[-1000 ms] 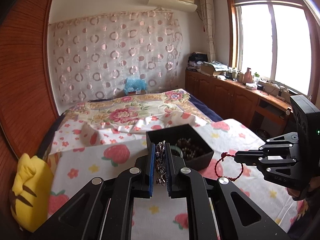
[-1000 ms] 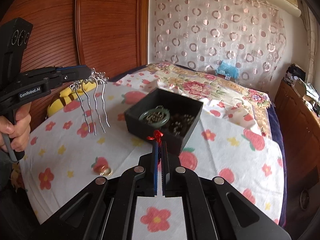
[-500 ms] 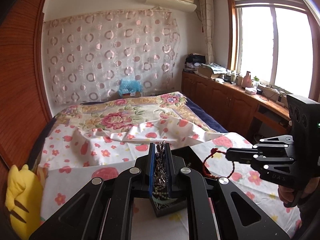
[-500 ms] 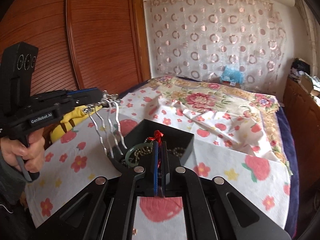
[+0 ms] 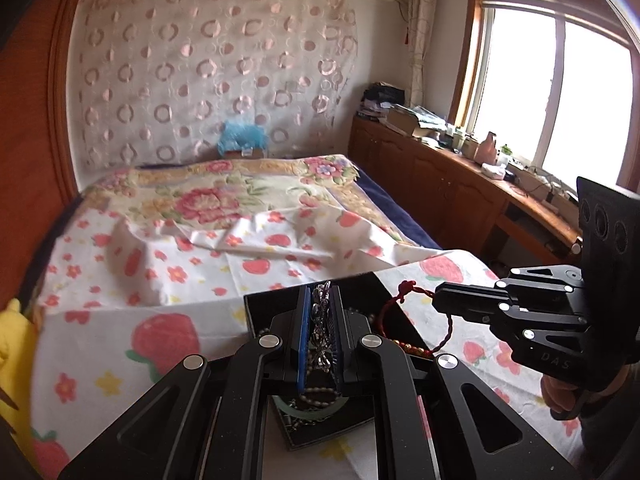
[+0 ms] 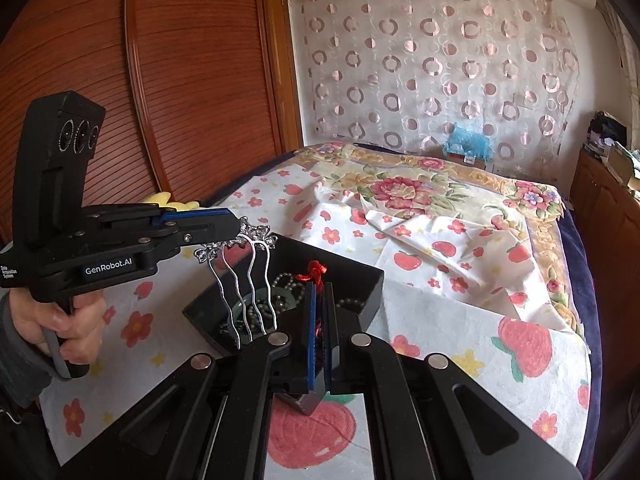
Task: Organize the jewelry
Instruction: 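Lower the hair comb with the left tool into the box while the right tool drops the red bracelet in, then grasp the gold ring with the left tool while the right tool grasps a small gold charm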
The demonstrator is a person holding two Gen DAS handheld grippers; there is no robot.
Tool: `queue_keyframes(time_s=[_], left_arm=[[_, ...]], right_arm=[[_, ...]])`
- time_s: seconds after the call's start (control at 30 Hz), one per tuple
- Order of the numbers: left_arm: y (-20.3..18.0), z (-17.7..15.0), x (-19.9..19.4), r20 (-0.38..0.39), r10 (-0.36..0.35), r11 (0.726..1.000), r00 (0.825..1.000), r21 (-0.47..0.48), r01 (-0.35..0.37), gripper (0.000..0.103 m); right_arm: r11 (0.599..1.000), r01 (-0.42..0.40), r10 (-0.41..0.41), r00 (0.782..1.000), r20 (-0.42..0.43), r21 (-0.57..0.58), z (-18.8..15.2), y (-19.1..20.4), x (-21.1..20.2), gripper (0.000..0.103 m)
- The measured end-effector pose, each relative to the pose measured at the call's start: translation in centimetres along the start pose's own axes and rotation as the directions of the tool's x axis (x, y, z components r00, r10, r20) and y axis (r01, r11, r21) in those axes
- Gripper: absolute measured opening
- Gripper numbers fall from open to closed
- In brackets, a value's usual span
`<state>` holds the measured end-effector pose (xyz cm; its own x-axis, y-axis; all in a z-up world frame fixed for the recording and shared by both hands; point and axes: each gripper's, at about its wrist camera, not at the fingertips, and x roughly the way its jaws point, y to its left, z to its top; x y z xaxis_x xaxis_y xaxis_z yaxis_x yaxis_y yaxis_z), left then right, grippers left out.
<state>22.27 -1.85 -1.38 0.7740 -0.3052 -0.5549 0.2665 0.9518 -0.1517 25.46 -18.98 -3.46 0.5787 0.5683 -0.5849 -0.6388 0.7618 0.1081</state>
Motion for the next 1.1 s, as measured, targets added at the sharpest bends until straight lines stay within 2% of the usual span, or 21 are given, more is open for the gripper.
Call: queue_keyframes(time_s=[0.1,0.2,0.33,0.5,0.73,0.8,0.97,1.1], left_arm=[[-0.1,-0.3,1.1,-0.019,0.003,1.000,1.000,-0.002,-0.003,0.008],[-0.4,-1.0,2.7,-0.076,0.057,0.997,0.995,0.055,-0.053,0.008],[-0.1,-1.7,3.2,-0.112,0.063,0.997,0.992,0.057,-0.057,0.017],[0.5,-2.0,1.8,-0.101,0.074,0.996,0.992,0.054,-0.069,0.020],[1.1,-2.8,-0.2,-0.097,0.094,0.995,0.991,0.054,-0.089,0.023],[1.3,-3.3,-0.8,-0.096,0.100,0.994,0.990,0.053,-0.095,0.030],[1.7,-4.6,-1.8,-0.104,0.105,0.994,0.989,0.035,-0.102,0.031],[1.6,-5.5,-2.4,-0.107,0.114,0.993,0.988,0.035,-0.111,0.031]], right_arm=[[1.000,-0.001,0.001,1.000,-0.006,0.008,-0.1,-0.2,0.5,0.003],[1.000,-0.006,0.006,1.000,-0.006,0.009,-0.1,-0.2,0.6,0.003],[1.000,-0.018,0.018,1.000,-0.009,0.000,0.3,0.2,1.0,0.003],[0.999,-0.031,0.030,0.999,-0.022,-0.024,0.9,0.9,2.0,0.003],[0.999,-0.010,0.008,0.999,-0.047,-0.035,0.6,1.2,3.1,0.003],[1.000,-0.007,0.006,0.999,-0.037,-0.022,0.6,1.0,2.7,0.003],[1.000,-0.020,0.020,1.000,0.019,-0.001,1.4,1.2,0.7,0.003],[0.999,-0.034,0.035,0.999,0.023,-0.025,1.9,2.4,0.2,0.003]])
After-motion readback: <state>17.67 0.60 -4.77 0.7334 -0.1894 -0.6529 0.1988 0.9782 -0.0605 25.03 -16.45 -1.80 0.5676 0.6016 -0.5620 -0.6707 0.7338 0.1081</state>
